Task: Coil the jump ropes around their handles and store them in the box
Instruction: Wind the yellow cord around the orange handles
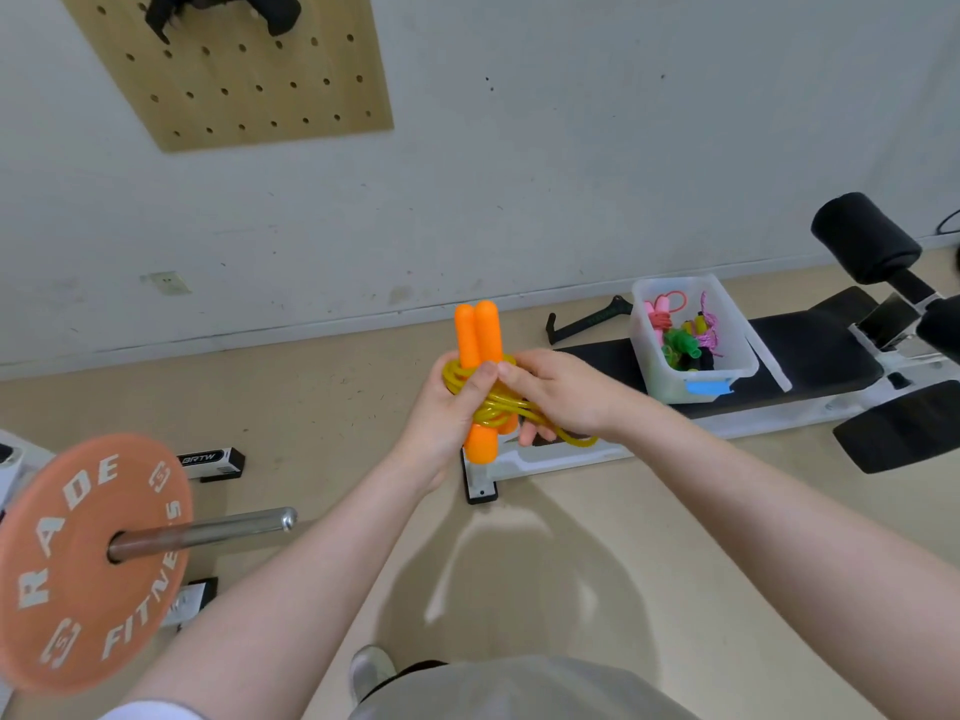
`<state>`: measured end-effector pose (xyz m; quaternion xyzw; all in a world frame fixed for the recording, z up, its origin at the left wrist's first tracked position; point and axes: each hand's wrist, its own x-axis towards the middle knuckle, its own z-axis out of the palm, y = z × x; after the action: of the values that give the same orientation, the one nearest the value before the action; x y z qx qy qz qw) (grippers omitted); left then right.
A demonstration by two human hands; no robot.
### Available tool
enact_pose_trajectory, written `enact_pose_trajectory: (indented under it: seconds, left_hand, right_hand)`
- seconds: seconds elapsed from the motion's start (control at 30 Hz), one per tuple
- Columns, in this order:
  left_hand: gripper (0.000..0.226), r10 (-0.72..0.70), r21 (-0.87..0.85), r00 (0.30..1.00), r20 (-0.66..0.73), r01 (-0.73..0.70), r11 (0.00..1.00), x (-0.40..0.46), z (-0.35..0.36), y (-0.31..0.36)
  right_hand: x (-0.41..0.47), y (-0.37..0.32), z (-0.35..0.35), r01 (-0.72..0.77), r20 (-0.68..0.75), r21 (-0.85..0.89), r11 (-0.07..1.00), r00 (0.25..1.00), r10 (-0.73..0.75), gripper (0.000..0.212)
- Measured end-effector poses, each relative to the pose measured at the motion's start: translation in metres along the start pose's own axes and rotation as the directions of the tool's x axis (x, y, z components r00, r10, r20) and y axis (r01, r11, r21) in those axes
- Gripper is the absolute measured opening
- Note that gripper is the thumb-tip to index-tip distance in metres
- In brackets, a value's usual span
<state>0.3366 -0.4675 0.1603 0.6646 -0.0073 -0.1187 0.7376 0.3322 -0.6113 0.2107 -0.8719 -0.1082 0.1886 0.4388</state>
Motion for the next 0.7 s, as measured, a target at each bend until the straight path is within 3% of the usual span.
enact_pose_trajectory:
  seconds: [0.13,0.2,0.27,0.3,0.37,0.4,0.47,0.57,0.63,0.7]
  left_hand:
    - [0.062,-0.03,-0.041,0.999,-0.035,0.028,0.999,0.001,0.001,-0.005]
    - [0.051,-0.046,-0.101,0.996,-0.08,0.038,0.994,0.004,-0.004,-0.008]
    - [0.033,-0.047,-0.126,0.994,-0.094,0.035,0.991,0.006,-0.01,-0.008]
    - [0.033,-0.026,-0.112,0.997,-0.075,0.018,0.994,0.007,-0.012,-0.008]
    - [0.046,0.015,-0.085,1.0,-0.015,-0.016,0.996,0.007,-0.015,-0.008]
    - [0.05,0.02,-0.088,1.0,0.002,-0.02,0.996,0.007,-0.015,-0.008]
    - [0.047,0.014,-0.111,0.999,0.031,-0.011,0.994,0.007,-0.014,-0.008]
    - [0.033,-0.014,-0.196,0.995,0.097,0.032,0.98,0.005,-0.013,-0.005]
    - [0.05,-0.035,-0.231,0.987,0.158,0.071,0.97,0.002,-0.013,-0.005]
    - [0.076,-0.029,-0.236,0.98,0.195,0.076,0.969,0.001,-0.015,-0.005]
  right_hand:
    - [-0.009,-0.01,-0.019,-0.003,0.127,-0.339,0.941,0.991,0.049,0.024]
    - [-0.013,-0.013,-0.027,0.035,0.072,-0.451,0.892,0.997,-0.002,0.022]
    - [-0.016,-0.014,-0.032,0.067,-0.011,-0.433,0.899,0.997,-0.08,0.022]
    - [-0.018,-0.015,-0.033,0.07,-0.038,-0.31,0.948,0.996,-0.086,0.018]
    - [-0.019,-0.019,-0.036,0.076,-0.069,0.17,0.983,0.996,-0.065,0.006]
    - [-0.018,-0.021,-0.039,0.079,-0.067,0.415,0.906,0.996,-0.056,0.005]
    - [-0.014,-0.019,-0.041,0.091,-0.058,0.724,0.684,0.996,-0.07,0.009]
    - [-0.003,-0.013,-0.032,0.106,-0.092,0.918,0.382,0.994,-0.055,0.014]
    - [0.004,-0.009,-0.022,0.117,-0.119,0.933,0.339,0.993,-0.014,0.021]
    - [0.007,-0.005,-0.018,0.129,-0.14,0.914,0.384,0.99,0.001,0.018]
